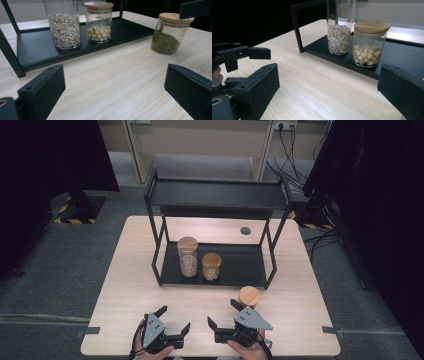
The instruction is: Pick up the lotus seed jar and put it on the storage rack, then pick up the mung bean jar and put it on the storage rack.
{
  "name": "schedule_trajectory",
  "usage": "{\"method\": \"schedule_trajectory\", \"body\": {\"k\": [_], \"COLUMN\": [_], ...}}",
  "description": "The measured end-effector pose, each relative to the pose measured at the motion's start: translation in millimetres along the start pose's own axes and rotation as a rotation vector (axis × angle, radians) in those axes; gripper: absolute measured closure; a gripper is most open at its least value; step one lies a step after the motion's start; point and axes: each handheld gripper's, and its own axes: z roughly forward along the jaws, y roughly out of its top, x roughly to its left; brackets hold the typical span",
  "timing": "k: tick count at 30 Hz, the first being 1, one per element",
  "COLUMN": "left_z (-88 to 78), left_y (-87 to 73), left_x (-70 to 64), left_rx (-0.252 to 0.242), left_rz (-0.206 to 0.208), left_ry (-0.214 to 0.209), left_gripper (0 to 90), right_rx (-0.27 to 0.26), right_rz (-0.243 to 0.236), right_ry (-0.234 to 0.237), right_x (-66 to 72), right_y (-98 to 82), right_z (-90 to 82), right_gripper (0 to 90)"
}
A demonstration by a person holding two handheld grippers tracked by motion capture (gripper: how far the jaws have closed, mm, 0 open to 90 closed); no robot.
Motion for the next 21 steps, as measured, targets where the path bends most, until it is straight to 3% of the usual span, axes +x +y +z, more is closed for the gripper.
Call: {"method": "schedule_trajectory", "body": {"k": [21], "left_z": [-1.9], "left_y": [-0.4], "left_x": [-0.6], "left_rx": [-0.003], "left_rz": [0.001], "left_ry": [0.01], "left_gripper": [2.7], "right_rx": [0.002], "right_rz": [0.025], "right_ry": [-0.028], "right_x": [-7.1], "right_y": [-9.3], "right_z": [-12.2], "right_gripper": [4.2]}}
